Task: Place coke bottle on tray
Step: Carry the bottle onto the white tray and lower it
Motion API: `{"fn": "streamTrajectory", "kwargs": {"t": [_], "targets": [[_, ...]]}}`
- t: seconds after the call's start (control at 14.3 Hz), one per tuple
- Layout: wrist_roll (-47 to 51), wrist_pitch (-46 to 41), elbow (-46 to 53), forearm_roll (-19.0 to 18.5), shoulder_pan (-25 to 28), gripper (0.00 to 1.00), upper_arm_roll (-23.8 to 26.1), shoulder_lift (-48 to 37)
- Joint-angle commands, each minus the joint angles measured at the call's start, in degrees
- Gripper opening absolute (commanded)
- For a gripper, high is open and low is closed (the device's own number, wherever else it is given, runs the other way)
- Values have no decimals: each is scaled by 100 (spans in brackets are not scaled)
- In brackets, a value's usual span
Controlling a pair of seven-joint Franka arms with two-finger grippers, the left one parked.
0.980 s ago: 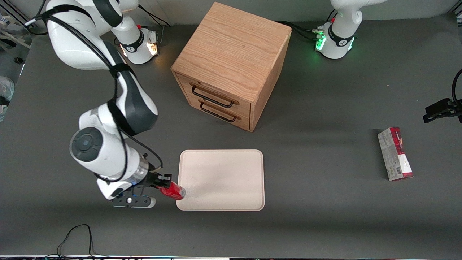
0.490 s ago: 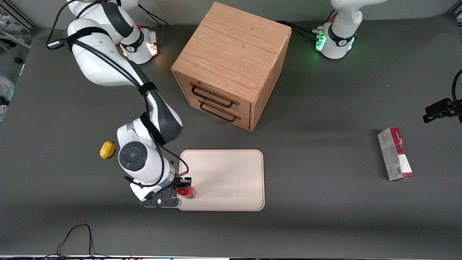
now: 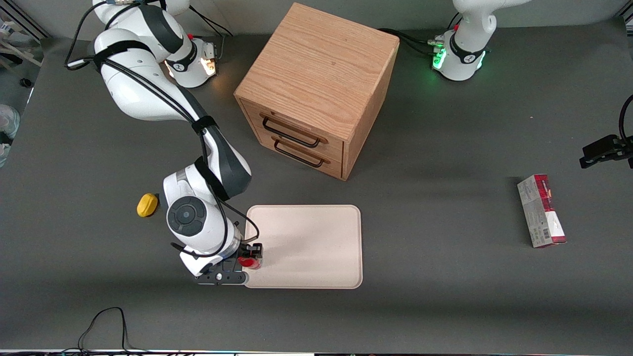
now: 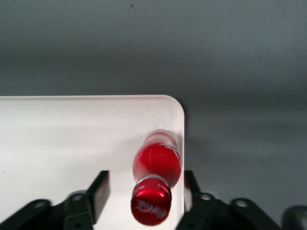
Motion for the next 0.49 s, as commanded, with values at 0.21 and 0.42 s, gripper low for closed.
{"fn": "streamTrajectory", "kwargs": {"t": [0.21, 0.42], "targets": [[29, -84, -187, -141, -24, 100, -5, -581], [-550, -601, -1142, -45, -33, 100, -346, -1659]]}}
